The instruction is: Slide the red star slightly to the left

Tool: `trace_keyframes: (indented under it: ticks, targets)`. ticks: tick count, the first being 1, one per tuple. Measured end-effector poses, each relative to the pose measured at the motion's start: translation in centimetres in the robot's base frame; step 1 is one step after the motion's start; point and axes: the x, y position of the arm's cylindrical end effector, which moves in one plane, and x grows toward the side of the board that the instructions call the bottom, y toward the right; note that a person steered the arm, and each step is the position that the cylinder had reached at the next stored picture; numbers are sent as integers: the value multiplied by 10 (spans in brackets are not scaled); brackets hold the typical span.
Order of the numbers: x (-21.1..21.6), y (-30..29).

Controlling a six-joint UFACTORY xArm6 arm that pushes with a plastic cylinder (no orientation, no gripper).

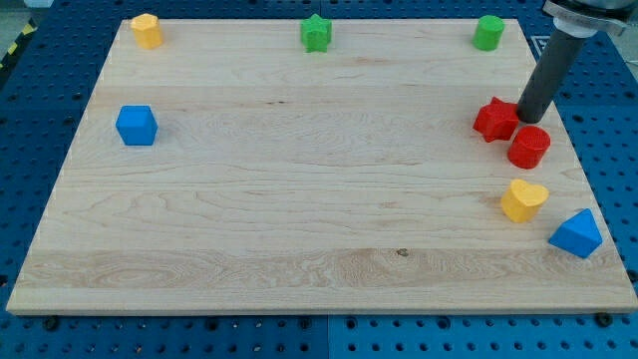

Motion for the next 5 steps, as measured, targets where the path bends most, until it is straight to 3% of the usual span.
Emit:
trace_keyframes:
  ticks: [5]
  targets:
    - [2, -116]
